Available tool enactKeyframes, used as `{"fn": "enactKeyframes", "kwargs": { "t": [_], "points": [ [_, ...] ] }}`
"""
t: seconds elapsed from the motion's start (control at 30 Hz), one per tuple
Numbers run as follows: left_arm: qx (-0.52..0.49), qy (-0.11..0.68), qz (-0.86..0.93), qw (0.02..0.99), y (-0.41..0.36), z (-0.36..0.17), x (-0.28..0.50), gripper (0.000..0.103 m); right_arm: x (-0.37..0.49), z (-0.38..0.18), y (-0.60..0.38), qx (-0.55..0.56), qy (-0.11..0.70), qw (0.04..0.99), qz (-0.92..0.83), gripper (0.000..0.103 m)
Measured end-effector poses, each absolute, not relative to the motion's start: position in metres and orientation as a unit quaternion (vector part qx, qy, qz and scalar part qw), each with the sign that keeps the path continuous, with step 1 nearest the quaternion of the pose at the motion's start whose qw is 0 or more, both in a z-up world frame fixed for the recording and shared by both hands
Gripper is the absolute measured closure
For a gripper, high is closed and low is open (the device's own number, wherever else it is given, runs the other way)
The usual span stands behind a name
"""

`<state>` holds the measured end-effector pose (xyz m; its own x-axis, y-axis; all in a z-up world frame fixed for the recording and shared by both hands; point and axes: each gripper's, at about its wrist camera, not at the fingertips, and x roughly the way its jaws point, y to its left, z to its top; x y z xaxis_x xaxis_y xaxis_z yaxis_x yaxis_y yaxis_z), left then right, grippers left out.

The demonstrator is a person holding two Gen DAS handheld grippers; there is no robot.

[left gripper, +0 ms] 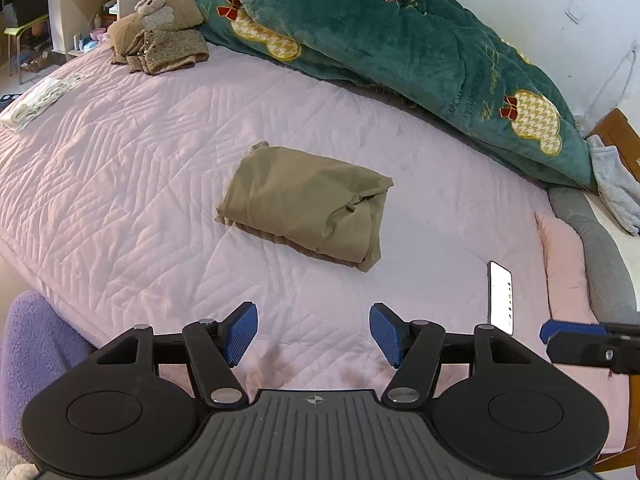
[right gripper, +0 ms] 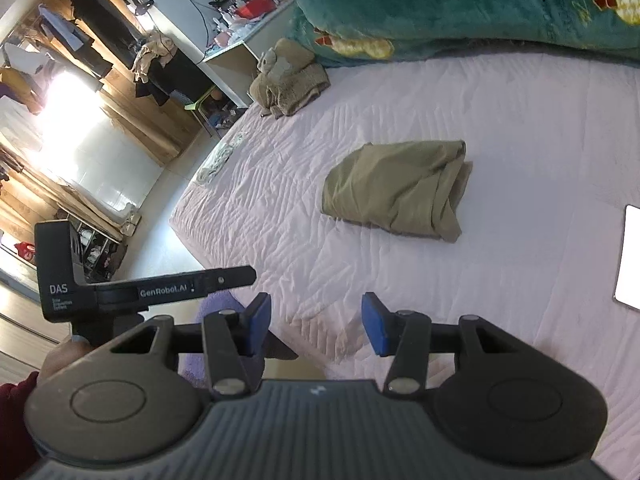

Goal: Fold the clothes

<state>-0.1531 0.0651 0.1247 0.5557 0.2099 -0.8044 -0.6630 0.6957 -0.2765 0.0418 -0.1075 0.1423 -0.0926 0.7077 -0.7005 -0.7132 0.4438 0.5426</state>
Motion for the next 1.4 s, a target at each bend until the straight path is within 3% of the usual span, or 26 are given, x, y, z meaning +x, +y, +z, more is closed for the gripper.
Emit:
{"fn": "enactKeyframes", "kwargs": {
  "t": [0.77,1.4],
  "points": [
    [-0.273,0.387,0.253,0.844,0.081,0.151,-0.141,0.039,0.108,0.148,-0.107,0.053,0.528,0.700,0.478,0.052],
    [-0.282,0.394,0.286,0.827,0.083,0.142,-0.157,0.039,0.110,0.141,-0.081,0.036,0.508,0.714,0.480,0.051]
  ]
}}
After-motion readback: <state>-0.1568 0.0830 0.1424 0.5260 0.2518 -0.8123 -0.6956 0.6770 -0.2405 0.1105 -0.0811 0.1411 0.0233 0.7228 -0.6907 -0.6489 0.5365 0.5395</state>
